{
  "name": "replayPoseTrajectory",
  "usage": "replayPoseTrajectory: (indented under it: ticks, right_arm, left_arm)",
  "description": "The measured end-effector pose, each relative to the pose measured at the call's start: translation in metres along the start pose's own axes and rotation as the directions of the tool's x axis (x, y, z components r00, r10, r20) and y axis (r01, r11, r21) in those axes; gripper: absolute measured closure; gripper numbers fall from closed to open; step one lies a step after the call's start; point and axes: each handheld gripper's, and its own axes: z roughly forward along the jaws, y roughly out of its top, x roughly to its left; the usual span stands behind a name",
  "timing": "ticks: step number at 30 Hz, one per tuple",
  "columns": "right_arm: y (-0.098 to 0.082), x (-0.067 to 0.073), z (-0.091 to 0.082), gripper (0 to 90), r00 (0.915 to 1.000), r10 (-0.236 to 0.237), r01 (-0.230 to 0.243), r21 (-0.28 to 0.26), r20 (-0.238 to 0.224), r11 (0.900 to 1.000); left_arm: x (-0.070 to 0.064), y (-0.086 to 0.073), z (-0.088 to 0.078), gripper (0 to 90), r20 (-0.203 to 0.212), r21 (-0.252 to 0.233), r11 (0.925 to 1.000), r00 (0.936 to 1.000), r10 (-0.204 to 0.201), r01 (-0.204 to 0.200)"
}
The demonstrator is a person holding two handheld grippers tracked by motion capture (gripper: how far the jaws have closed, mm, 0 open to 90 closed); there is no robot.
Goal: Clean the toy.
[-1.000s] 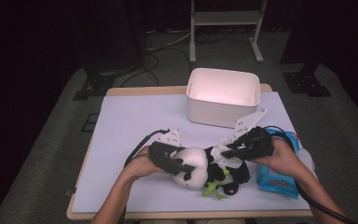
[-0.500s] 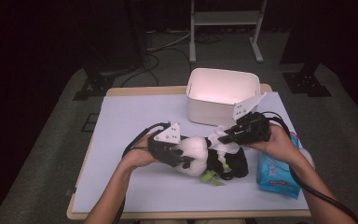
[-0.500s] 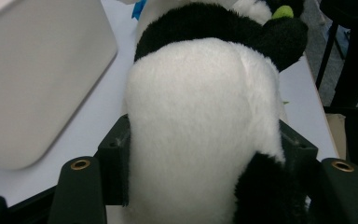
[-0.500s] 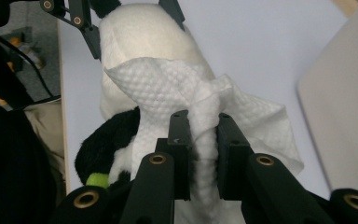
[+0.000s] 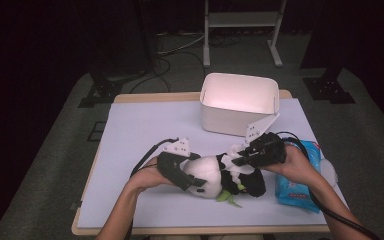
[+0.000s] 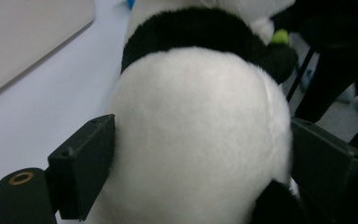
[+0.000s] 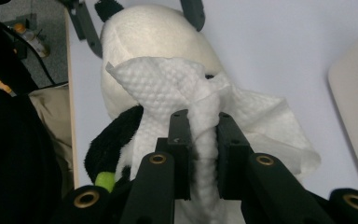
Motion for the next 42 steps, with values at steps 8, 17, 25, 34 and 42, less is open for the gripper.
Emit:
replayPoseTrajectory:
  ticks: [8, 17, 25, 34, 42]
  right_arm:
    - [-0.006, 0.009, -0.001, 78.1, 1.0000, -0.004, 0.004, 0.004, 0.001, 1.000]
    - [0.000, 0.026, -0.003, 77.8, 0.9981, -0.061, 0.061, 0.061, 0.000, 0.996]
    - [0.026, 0.027, 0.016, 77.9, 0.9930, -0.112, 0.115, 0.087, -0.037, 0.990]
    - [0.008, 0.023, -0.004, 77.8, 0.9975, -0.064, 0.065, 0.035, -0.031, 0.997]
    - [-0.027, 0.018, -0.032, 77.8, 1.0000, 0.008, -0.008, -0.020, 0.002, 1.000]
  left_arm:
    - [-0.001, 0.002, -0.001, 10.4, 0.014, -0.005, 0.9997, 0.9996, -0.025, 0.025]
    - [-0.011, -0.001, 0.002, 32.5, 0.030, 0.017, 0.9959, 0.9956, 0.088, -0.089]
    - [-0.013, -0.005, 0.000, 33.7, 0.036, 0.005, 0.9904, 0.9898, 0.138, -0.138]
    - [-0.014, -0.009, -0.002, 33.8, 0.030, -0.010, 0.9918, 0.9914, 0.127, -0.127]
    - [-0.013, -0.009, -0.003, 33.2, 0.028, -0.011, 0.9934, 0.9930, 0.115, -0.114]
